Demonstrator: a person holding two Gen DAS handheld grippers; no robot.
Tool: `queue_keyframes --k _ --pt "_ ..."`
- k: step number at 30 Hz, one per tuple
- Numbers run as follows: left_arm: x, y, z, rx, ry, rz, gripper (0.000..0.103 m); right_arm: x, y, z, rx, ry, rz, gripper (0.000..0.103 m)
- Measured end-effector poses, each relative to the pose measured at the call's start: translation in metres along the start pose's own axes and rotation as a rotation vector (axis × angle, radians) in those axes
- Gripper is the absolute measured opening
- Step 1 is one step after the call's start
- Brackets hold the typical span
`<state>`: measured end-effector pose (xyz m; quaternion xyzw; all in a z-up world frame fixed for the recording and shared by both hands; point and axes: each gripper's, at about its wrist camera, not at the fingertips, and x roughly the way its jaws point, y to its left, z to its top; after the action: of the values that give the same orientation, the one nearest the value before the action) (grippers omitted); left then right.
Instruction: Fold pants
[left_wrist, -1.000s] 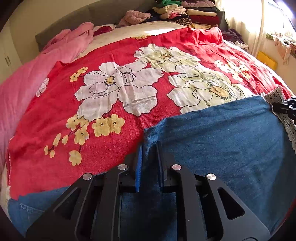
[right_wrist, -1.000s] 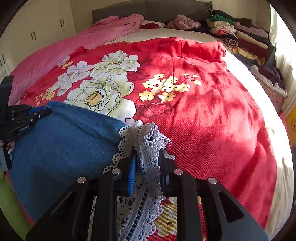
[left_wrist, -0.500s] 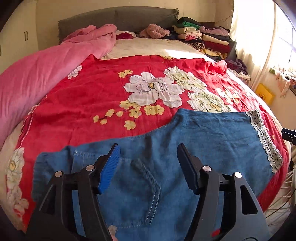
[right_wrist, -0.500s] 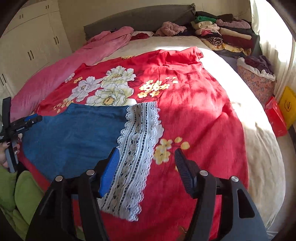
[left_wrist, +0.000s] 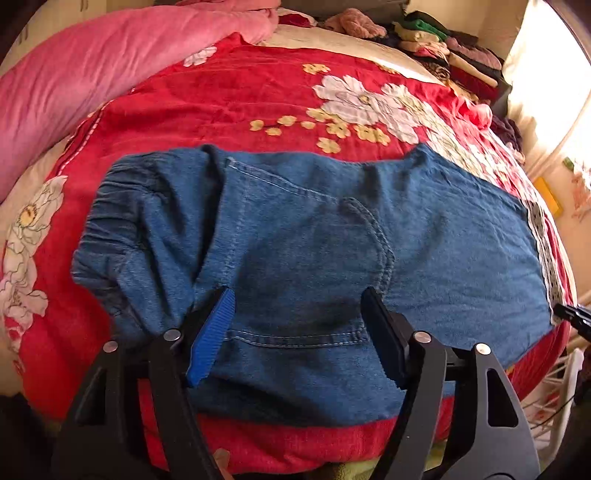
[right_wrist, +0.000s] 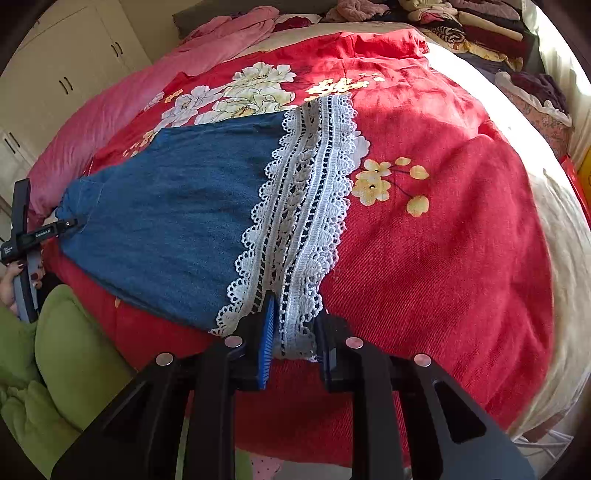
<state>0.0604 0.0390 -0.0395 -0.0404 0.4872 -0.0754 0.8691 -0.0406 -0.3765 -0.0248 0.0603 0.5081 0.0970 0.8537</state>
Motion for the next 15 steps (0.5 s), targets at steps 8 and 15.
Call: queue_keyframes --k 8,15 --pt "-0.003 -0.001 -0.001 0.008 -0.01 0.001 0.061 0.001 -0.003 -0.007 0.017 -0.007 -0.023 0.033" --pt "-0.034 -0.023 0.004 0.043 -0.1 0.001 0.075 -0.048 0.018 0.001 -0.048 -0.18 -0.032 0.054"
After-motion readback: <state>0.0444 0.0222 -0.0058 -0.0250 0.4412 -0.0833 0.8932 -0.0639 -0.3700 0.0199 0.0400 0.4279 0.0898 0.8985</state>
